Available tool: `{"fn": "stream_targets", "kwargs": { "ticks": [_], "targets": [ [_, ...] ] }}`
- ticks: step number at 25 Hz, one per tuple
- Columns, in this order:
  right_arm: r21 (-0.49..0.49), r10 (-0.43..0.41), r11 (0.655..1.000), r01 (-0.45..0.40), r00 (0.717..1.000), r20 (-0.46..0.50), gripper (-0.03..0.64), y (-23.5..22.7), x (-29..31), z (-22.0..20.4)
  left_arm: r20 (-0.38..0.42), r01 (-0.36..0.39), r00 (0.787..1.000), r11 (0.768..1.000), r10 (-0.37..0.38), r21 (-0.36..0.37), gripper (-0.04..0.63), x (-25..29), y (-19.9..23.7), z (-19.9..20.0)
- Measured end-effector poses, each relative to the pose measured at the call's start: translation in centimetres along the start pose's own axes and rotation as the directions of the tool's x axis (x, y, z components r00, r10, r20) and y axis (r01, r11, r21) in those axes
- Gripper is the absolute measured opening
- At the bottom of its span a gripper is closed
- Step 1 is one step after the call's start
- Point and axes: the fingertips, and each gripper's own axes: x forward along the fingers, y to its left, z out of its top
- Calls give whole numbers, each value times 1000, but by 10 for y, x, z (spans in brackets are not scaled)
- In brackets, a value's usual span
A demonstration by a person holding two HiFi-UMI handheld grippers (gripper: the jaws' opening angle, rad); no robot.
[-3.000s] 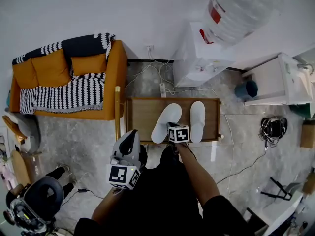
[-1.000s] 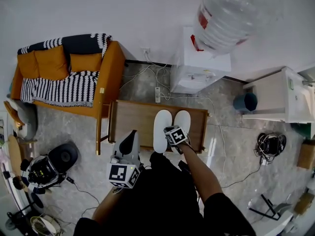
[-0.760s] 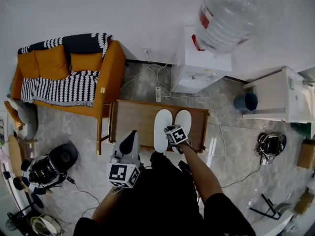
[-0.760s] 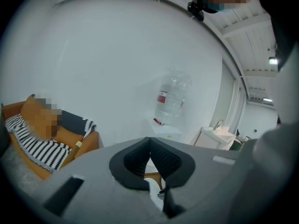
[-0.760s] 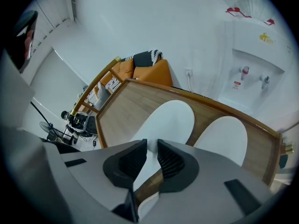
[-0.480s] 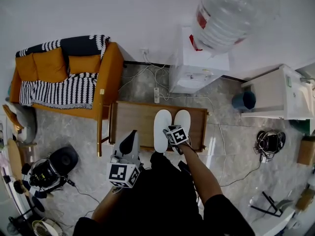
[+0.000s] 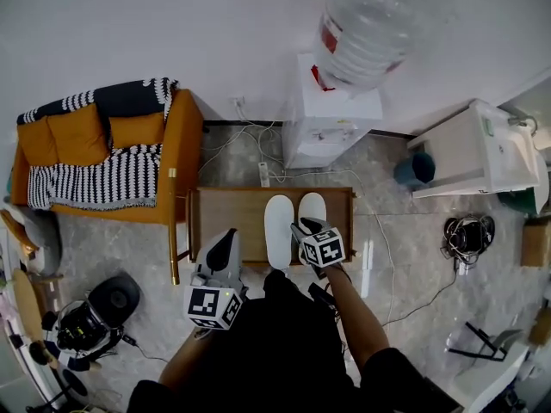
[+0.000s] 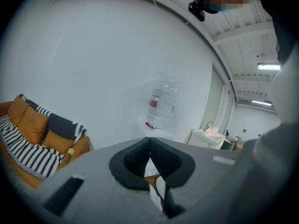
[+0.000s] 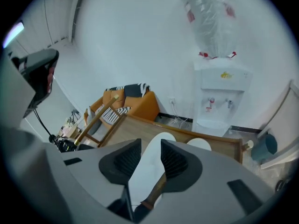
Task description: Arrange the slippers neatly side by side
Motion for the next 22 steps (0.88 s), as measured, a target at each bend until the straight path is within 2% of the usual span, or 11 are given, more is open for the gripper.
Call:
{"fn": "stream_targets", "kwargs": {
  "ticks": [4,6,8,12,17,19,22],
  "targets": [
    [70,-81,995,69,982,171,95,3,-48,31,11,26,1000,1000,-27,10,12,-5,-1,7],
    [88,-132,990,114,960,247,58,6,-73,45,17,38,999,999,-39,9,12,-9,-1,12],
    [103,-176,983,151,935,308,51,11,-96,57,26,48,998,999,-48,12,12,-12,-1,19],
    [153,-219,974,170,881,420,29,29,-134,76,39,60,997,998,-61,31,12,-22,0,30],
    [179,-250,967,183,823,509,15,60,-175,89,44,39,998,999,-41,35,12,-36,-1,37],
    [157,-252,967,198,811,528,15,76,-189,91,34,22,999,998,-23,51,12,-41,-2,37],
    [97,-244,969,229,797,552,15,97,-204,93,18,39,999,997,-41,68,12,-45,-6,31]
  ]
}}
